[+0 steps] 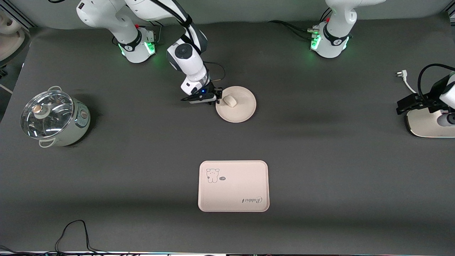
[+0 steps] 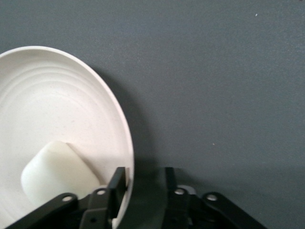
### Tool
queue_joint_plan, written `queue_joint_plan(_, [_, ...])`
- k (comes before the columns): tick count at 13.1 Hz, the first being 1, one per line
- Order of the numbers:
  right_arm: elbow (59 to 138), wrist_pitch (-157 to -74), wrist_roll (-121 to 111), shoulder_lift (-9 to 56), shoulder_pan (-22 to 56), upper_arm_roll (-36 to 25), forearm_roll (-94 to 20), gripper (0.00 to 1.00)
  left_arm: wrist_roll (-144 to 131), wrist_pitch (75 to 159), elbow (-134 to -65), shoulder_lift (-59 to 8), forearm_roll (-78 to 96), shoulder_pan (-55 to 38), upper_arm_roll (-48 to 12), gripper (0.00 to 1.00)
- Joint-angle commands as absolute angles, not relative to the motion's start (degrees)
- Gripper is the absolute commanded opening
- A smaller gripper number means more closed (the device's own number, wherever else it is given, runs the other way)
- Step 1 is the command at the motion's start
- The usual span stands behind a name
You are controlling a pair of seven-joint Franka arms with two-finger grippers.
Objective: Place bun in plate and plate on tray
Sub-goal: 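Grip the plate rim with the right gripper and lift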
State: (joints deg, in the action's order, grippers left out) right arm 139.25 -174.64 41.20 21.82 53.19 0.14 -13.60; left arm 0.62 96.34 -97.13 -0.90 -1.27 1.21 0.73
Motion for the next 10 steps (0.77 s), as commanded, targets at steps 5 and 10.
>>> queue_joint_plan(5, [138.78, -175.61, 41.57, 22.32, 53.96, -0.09, -15.12, 0.03, 1.14, 97.04, -97.73, 1.66, -1.05, -3.43, 5.1, 1.0])
queue_joint_plan(10, [138.78, -175.34, 41.49, 20.49, 53.35, -0.17, -15.12, 0.0, 1.32, 97.2, -98.0, 2.37, -1.14, -4.3, 5.01, 1.0])
